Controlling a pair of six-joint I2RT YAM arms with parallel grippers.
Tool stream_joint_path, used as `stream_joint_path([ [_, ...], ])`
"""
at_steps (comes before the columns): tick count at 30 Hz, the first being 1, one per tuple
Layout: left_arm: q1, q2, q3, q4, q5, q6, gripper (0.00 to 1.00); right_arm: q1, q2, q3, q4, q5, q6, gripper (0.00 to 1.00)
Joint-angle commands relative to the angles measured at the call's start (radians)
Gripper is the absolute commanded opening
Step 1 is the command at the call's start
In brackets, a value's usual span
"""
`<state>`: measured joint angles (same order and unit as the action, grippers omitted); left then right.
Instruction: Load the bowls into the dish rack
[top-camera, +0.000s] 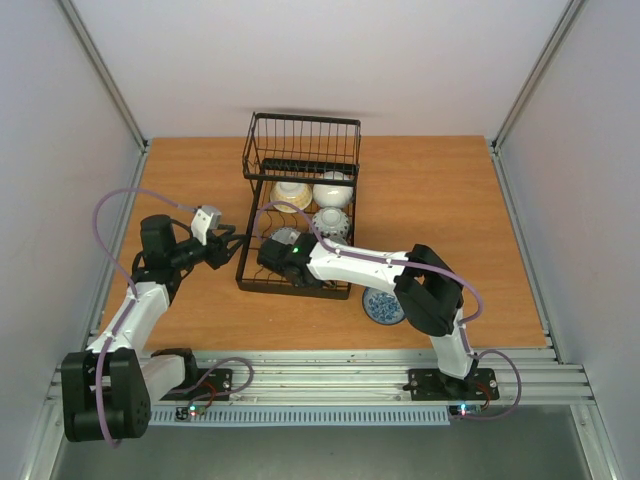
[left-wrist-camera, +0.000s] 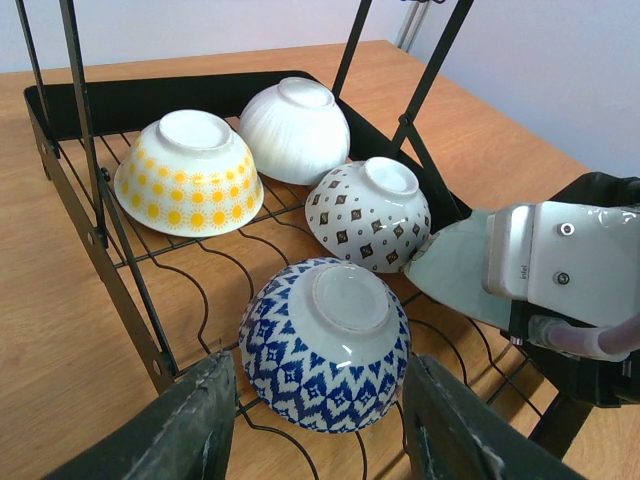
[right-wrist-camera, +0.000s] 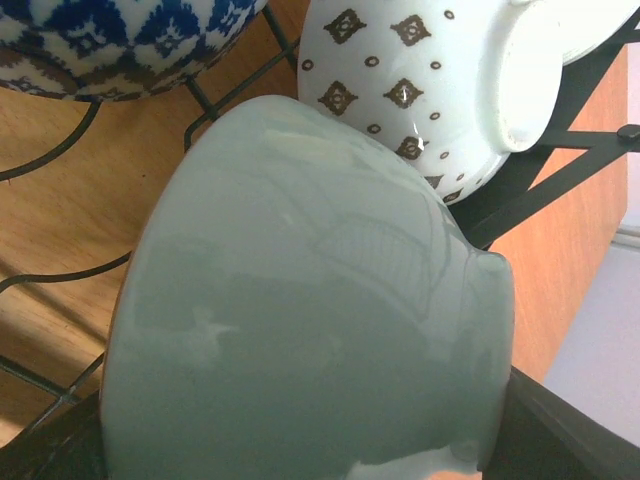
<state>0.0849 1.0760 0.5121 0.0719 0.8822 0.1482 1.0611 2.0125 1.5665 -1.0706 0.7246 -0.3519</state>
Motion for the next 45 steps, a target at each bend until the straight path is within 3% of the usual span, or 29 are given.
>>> stream_joint_path([
  [1,0.004,0.004,-0.007,0.056,0.001,0.003,0.47,0.011,-0.006,0.019,-0.025,0.068,0.037,0.58],
  [2,0.004,0.004,-0.008,0.056,0.003,0.004,0.48,0.014,-0.011,0.013,-0.015,0.069,0.036,0.67],
  [4,0.004,0.004,-0.007,0.053,0.004,0.004,0.47,0.017,-0.027,0.001,0.004,0.064,0.034,0.95],
  [5,0.004,0.004,-0.007,0.053,0.004,0.004,0.47,0.019,-0.035,-0.003,0.011,0.057,0.034,0.98],
  [45,0.004,-0.002,-0.007,0.042,0.008,0.012,0.48,0.022,-0.1,-0.092,0.14,-0.161,0.021,0.99],
])
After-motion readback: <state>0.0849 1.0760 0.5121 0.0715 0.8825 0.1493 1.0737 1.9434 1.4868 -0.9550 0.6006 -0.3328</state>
